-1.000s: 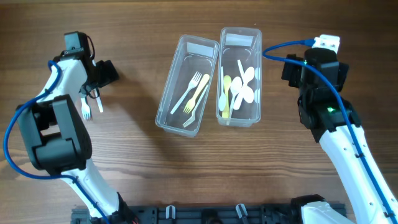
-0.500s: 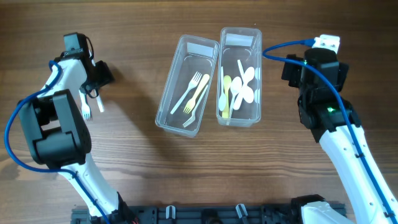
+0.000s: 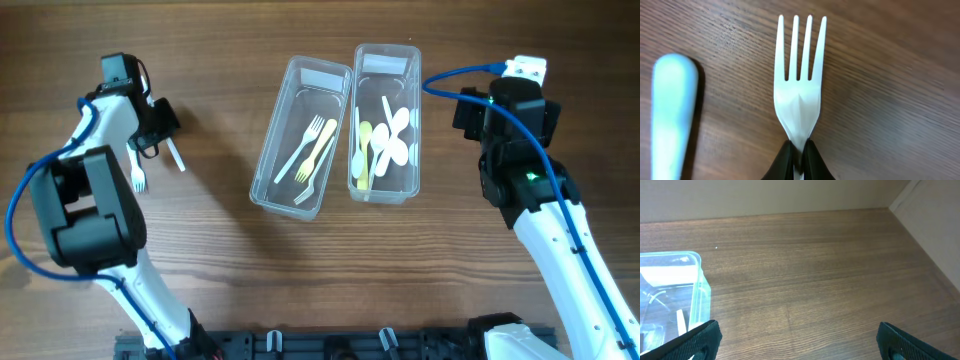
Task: Pack container
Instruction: 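Lower the left gripper onto another white fork and grasp it, then drop the white fork into the left container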
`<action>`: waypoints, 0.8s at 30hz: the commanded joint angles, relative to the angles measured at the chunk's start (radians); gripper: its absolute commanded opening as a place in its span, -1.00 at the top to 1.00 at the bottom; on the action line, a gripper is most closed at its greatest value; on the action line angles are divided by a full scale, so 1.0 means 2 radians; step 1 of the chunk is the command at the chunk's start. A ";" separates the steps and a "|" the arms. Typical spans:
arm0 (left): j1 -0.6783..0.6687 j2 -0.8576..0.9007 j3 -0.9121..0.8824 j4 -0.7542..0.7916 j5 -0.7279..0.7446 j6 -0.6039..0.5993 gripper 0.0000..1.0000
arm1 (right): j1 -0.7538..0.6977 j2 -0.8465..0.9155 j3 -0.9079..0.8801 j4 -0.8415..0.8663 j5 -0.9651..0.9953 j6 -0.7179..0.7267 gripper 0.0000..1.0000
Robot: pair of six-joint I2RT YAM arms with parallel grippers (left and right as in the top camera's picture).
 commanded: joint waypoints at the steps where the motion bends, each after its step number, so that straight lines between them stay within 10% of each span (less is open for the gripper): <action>1: 0.000 -0.105 0.000 -0.008 0.054 -0.006 0.92 | 0.000 0.003 0.006 0.001 -0.003 -0.003 -1.00; 9: -0.077 -0.253 0.000 -0.057 0.126 0.030 0.92 | 0.000 0.003 0.006 0.001 -0.003 -0.003 -0.99; 21: -0.280 -0.202 0.000 -0.100 0.098 0.093 0.92 | 0.000 0.003 0.006 0.001 -0.003 -0.003 -0.99; 24: -0.287 -0.182 0.000 -0.099 0.098 0.092 0.30 | 0.000 0.003 0.006 0.001 -0.003 -0.003 -0.99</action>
